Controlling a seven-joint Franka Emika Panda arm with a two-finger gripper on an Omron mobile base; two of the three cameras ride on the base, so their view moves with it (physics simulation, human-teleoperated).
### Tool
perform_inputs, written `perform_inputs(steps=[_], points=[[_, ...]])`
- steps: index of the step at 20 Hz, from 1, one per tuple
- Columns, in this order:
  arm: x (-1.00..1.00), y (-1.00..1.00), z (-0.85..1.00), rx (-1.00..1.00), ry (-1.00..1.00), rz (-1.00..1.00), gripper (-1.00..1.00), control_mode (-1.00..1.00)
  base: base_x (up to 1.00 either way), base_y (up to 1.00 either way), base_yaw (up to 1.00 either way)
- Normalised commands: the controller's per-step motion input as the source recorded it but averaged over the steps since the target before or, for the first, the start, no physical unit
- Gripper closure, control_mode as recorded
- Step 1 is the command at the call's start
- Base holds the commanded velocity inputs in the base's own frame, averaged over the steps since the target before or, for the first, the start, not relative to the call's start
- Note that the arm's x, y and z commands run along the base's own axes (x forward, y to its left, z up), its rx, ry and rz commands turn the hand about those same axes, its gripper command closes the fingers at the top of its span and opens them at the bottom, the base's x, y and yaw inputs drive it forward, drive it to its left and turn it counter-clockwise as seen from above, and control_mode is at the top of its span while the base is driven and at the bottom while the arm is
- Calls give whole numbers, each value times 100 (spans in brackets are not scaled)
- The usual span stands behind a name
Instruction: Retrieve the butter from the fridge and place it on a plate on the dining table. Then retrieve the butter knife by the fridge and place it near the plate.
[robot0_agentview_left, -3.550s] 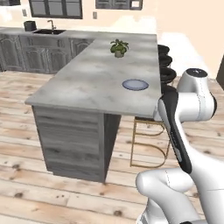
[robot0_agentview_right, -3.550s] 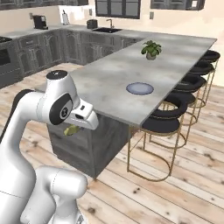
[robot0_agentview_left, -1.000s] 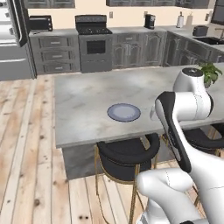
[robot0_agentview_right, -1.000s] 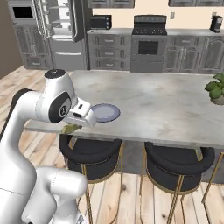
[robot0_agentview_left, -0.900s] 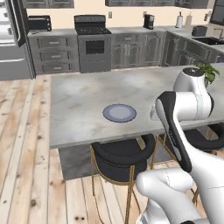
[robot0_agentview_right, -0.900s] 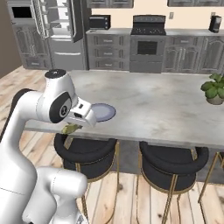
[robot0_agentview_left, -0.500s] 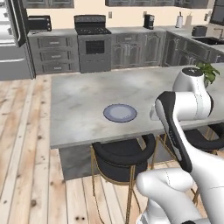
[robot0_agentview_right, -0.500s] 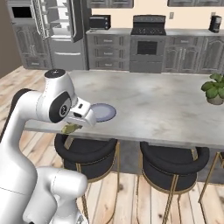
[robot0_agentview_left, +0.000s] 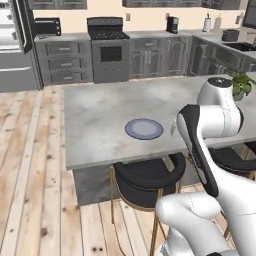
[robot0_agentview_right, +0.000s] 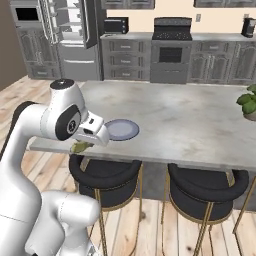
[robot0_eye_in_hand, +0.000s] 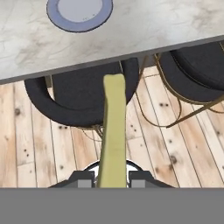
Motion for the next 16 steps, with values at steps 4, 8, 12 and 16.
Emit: perform_inputs(steps=[4,8,12,16], points=[[0,0,0,0,0,0,100,100,40,17,0],[0,0,0,0,0,0,100,100,56,18,0],[0,0,0,0,0,0,100,100,58,8,0],[0,0,0,0,0,0,100,100,25,0,0]])
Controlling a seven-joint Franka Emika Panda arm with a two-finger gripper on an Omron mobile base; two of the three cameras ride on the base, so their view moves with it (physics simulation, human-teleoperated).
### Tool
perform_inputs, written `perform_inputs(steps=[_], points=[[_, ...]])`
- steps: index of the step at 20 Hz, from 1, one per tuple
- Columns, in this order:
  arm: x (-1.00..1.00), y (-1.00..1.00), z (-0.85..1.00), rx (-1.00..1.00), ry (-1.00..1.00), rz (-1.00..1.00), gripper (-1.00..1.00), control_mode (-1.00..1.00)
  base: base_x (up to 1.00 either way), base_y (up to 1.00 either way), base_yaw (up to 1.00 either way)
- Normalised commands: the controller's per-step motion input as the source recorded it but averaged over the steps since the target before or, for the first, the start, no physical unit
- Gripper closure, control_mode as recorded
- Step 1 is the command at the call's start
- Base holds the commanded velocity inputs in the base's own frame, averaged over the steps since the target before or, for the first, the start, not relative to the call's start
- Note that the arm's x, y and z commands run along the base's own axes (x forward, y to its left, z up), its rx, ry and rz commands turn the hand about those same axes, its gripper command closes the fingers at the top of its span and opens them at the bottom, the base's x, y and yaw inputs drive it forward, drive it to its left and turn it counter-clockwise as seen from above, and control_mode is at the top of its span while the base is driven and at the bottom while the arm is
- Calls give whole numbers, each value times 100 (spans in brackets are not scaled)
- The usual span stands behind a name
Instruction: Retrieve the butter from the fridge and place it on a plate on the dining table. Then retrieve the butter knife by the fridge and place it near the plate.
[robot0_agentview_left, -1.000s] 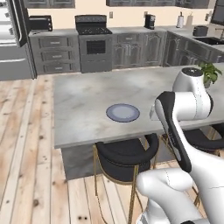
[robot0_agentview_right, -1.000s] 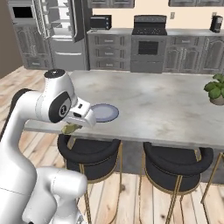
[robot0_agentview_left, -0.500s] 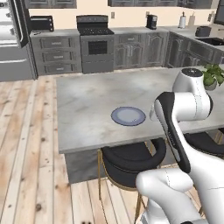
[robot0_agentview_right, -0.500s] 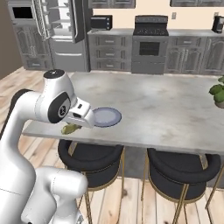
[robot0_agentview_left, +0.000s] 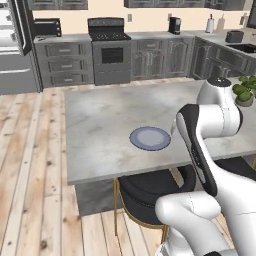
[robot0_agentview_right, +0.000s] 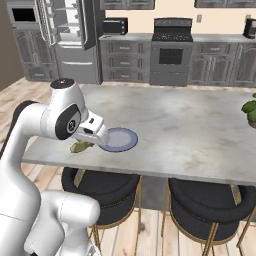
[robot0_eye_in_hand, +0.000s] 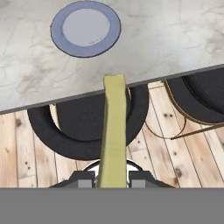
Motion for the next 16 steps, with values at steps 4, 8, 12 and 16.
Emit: perform_inputs(steps=[4,8,12,16], points=[[0,0,0,0,0,0,100,100,22,0,0],[29,0,0,0,0,0,100,-100,7,0,0],[60,0,0,0,0,0,100,-100,0,0,0],[67,0,-1,0,0,0,100,-100,0,0,0]])
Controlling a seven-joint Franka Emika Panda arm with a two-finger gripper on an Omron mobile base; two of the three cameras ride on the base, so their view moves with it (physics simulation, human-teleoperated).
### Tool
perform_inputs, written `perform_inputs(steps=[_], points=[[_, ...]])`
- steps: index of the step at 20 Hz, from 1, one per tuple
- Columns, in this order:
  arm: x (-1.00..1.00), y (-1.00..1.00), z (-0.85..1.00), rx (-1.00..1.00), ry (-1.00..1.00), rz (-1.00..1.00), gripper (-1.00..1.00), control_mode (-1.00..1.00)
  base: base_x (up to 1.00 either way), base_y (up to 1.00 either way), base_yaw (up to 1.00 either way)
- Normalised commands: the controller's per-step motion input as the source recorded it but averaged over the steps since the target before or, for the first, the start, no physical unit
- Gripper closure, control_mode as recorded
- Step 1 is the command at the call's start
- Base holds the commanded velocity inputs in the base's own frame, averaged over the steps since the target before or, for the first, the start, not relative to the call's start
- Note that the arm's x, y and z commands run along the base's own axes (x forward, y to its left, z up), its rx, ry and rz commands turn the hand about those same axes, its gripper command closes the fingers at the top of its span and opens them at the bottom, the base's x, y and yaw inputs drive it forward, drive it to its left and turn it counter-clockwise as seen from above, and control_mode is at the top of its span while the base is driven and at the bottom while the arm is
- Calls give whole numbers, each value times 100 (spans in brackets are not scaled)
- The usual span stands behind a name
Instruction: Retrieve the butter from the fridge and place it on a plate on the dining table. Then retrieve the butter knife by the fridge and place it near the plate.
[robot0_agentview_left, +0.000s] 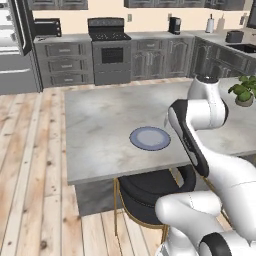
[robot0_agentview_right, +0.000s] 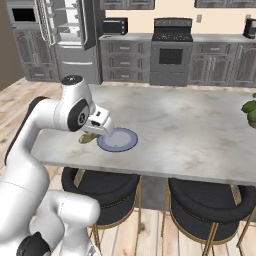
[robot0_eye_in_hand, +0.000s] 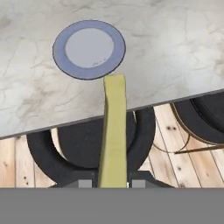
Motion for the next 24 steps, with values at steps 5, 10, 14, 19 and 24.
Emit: perform_inputs(steps=[5,10,14,19,24], points=[[64,1,-12,0,-1,0,100,-100,0,0,0],[63,1,-39,0,-9,-2,100,-100,0,0,0],[47,1,-46,0,-5,-10,100,-100,0,0,0],[35,0,-39,0,-2,-17,100,-100,0,0,0],[34,0,-11,1,0,-6,100,-100,0,0,0]])
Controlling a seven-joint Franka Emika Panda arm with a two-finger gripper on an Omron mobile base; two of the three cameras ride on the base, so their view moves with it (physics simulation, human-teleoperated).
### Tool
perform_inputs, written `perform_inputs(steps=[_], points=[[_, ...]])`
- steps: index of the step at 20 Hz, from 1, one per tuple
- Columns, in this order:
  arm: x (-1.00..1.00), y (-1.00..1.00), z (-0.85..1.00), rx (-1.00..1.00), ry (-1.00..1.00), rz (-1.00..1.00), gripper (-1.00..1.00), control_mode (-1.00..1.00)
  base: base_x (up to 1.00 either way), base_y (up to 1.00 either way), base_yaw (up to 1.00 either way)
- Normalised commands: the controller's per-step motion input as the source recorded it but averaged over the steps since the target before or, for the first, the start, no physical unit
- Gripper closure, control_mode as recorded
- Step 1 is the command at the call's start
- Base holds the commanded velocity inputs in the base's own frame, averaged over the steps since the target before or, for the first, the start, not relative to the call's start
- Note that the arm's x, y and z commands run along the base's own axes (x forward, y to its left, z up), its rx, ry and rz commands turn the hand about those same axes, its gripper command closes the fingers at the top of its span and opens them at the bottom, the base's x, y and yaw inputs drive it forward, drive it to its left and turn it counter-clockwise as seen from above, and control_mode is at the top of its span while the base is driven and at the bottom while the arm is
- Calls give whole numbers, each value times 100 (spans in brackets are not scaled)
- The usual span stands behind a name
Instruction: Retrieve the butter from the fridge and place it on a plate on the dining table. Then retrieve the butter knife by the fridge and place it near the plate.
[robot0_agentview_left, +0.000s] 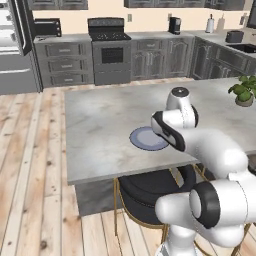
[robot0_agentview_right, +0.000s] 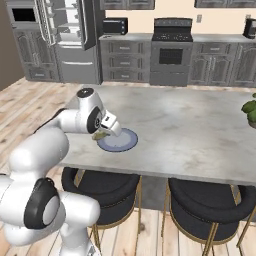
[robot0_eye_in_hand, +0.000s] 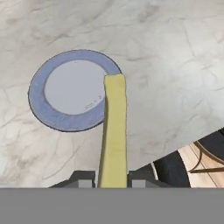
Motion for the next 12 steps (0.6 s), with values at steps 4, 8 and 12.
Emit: perform_inputs(steps=[4,8,12], points=[[33,0,-15,2,0,-3,100,-100,0,0,0],[43,0,-18,7,0,0,100,-100,0,0,0],[35,0,-25,9,1,0,100,-100,0,0,0]])
